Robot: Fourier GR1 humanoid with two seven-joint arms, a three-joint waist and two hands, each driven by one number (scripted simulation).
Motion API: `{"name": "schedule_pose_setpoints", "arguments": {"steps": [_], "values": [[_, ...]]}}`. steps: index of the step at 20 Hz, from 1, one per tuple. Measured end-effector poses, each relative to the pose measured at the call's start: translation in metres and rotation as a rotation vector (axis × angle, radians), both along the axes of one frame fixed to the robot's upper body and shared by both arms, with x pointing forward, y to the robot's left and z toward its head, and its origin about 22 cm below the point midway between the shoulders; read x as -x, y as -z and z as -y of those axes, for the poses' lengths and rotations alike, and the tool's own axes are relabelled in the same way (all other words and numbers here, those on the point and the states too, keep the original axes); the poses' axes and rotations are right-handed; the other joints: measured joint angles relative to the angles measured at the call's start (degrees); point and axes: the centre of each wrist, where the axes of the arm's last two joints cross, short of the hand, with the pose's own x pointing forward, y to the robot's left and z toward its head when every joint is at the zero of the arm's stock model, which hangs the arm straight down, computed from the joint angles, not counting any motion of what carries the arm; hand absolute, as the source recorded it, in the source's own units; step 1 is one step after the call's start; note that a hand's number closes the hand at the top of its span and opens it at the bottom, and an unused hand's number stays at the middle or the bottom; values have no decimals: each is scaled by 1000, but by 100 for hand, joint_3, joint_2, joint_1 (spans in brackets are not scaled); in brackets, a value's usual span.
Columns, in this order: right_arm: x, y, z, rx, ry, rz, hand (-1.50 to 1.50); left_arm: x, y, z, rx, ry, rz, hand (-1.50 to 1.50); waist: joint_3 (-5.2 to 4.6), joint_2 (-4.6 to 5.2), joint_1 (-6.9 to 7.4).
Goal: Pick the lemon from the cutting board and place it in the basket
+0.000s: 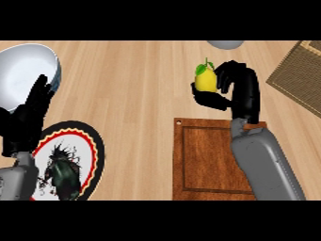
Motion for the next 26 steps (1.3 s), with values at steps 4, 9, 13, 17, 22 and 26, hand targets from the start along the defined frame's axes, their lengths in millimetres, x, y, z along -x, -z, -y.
{"name": "schedule_pose_setpoints", "arguments": {"steps": [4, 9, 13, 17, 22, 26], "values": [[-15, -36, 6, -59, 80, 39, 150, -3, 1, -3, -3, 4, -3, 0, 1, 9, 4], [-42, -70, 24, -61, 172, 68, 150, -5, 1, 3, -2, 6, 2, 0, 2, 18, 30], [-63, -91, 48, -26, 236, 61, 150, -8, -3, 4, -2, 15, 7, 0, 2, 24, 48], [-83, -105, 63, 18, 289, 39, 150, -7, -3, 8, -1, 12, 5, 0, 3, 31, 70], [-103, -109, 86, 83, 322, -6, 150, -8, -1, 4, -6, 16, 5, 0, 4, 45, 92], [-115, -100, 111, 134, 361, -57, 150, -10, -1, 11, -6, 27, 9, 0, 4, 60, 124]]}}
